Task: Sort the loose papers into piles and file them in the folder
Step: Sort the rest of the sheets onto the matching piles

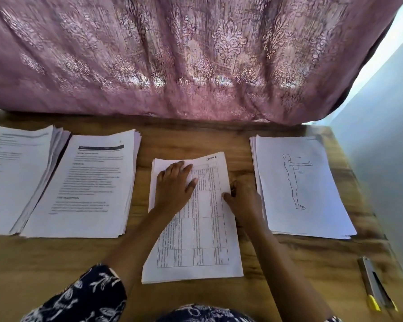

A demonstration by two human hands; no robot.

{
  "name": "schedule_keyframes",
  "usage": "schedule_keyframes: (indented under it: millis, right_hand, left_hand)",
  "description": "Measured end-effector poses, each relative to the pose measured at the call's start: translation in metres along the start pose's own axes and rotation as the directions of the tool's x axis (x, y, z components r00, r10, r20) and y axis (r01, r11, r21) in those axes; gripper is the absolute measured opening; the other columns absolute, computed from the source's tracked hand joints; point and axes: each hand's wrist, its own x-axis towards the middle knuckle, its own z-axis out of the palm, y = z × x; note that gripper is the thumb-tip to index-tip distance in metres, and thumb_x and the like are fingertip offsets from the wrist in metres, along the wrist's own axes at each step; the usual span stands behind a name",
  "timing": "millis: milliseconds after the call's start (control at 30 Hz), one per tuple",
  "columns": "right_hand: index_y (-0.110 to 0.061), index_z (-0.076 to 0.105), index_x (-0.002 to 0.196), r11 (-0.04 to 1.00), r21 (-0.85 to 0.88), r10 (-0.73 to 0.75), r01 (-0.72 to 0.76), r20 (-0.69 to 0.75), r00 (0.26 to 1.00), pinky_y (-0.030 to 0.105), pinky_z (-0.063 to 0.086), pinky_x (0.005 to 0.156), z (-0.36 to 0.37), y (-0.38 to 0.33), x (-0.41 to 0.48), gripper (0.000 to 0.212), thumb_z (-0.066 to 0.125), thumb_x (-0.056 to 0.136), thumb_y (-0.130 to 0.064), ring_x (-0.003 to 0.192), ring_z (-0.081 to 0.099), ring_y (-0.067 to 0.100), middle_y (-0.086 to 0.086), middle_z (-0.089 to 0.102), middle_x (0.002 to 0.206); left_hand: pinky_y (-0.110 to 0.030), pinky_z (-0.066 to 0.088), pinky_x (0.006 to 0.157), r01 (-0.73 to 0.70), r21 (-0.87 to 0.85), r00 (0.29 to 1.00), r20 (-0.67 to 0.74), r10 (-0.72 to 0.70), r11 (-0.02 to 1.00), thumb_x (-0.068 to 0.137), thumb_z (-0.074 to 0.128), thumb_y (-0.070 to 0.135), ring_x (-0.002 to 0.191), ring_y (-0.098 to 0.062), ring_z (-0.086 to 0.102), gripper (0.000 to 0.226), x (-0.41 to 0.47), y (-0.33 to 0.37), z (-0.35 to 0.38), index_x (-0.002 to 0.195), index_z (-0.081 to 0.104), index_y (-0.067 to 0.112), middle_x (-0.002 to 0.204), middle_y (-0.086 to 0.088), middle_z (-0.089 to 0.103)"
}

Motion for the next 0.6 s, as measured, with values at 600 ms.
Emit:
schedule_keyframes:
  millis: [600]
  right_hand:
    - [-0.028, 0.034, 0.144, 0.95, -0.167, -0.274, 0.262, -0.053, 0.96, 0.039, 0.053, 0.09, 0.021, 0.0, 0.047, 0.06, 0.057, 0.092, -0.045, 0.115, 0.059, 0.024, 0.002, 0.054, 0.137]
  left_hand:
    - [-0.045, 0.019, 0.114, 0.027, -0.11, 0.997, -0.073, -0.036, 0.994, 0.096, 0.027, 0.053, 0.138, -0.024, 0.038, 0.058, 0.001, -0.004, 0.008, 0.141, 0.048, 0.024, 0.148, -0.002, 0.044]
